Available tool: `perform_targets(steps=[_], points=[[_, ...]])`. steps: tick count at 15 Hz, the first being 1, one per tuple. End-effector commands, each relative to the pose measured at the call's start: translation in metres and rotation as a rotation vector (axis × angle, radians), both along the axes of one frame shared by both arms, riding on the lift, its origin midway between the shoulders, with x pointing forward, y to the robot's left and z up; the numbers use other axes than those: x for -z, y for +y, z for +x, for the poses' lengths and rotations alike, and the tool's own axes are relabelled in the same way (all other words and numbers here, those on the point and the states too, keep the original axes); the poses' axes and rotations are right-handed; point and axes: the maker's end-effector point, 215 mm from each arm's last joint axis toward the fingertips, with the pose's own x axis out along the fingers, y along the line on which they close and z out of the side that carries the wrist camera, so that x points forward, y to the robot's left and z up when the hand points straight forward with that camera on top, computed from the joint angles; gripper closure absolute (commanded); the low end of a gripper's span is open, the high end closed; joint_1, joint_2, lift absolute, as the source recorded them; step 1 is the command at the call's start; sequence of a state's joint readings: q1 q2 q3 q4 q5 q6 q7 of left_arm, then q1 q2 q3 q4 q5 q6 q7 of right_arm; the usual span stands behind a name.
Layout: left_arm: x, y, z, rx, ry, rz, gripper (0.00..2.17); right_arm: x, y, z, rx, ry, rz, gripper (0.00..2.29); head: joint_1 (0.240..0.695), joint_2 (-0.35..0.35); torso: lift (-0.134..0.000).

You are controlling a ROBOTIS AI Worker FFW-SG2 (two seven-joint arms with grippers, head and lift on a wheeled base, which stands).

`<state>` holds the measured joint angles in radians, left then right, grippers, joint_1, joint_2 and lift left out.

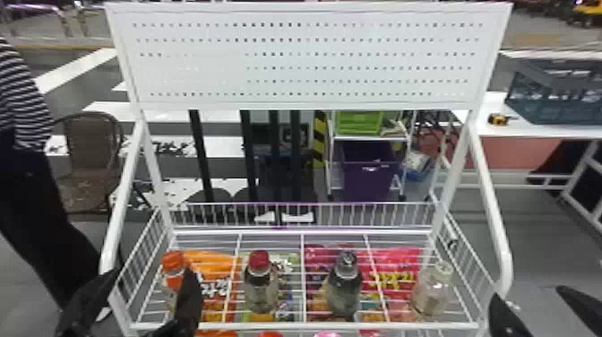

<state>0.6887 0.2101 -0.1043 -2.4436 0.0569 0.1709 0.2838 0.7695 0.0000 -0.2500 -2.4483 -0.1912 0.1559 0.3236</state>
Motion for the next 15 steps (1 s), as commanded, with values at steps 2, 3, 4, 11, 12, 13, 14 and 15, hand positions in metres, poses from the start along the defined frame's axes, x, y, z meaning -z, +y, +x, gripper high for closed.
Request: perform_targets(steps=[2,3,4,11,12,13,14,15], points=[[0.000,0.000,0.000,0.000,0.000,0.000,0.12,0.033,-0.008,0.001,0.017,0.024,0.003,0.11,0.499,0.000,0.000],[0.000,0.000,-0.001,0.000,0.000,0.000,0.12,0.044,-0.012,0.003,0.026,0.018,0.000,0.11,0.499,0.000,0.000],[-0.001,0.000,-0.001,-0.001,-0.001,-0.001,0.12,0.061,-0.014,0.006,0.031,0.026,-0.007,0.11,0.499,0.000,0.000],[0.002,0.000,-0.003,-0.002,0.014,0.007,0.12,0.141,-0.015,0.041,0.043,0.031,0.002,0.13,0.499,0.000,0.000],[0.003,0.000,-0.004,0.000,0.017,0.007,0.12,0.149,-0.013,0.051,0.040,0.038,0.012,0.13,0.499,0.000,0.000],[0.003,-0.001,-0.005,-0.001,0.020,0.008,0.12,0.154,-0.009,0.060,0.030,0.040,0.015,0.13,0.499,0.000,0.000],[0.003,-0.001,-0.005,-0.001,0.020,0.007,0.12,0.157,0.000,0.070,0.011,0.040,0.005,0.13,0.499,0.000,0.000],[0.003,-0.001,-0.006,0.000,0.022,0.007,0.12,0.158,0.009,0.078,-0.004,0.039,-0.001,0.13,0.499,0.000,0.000]])
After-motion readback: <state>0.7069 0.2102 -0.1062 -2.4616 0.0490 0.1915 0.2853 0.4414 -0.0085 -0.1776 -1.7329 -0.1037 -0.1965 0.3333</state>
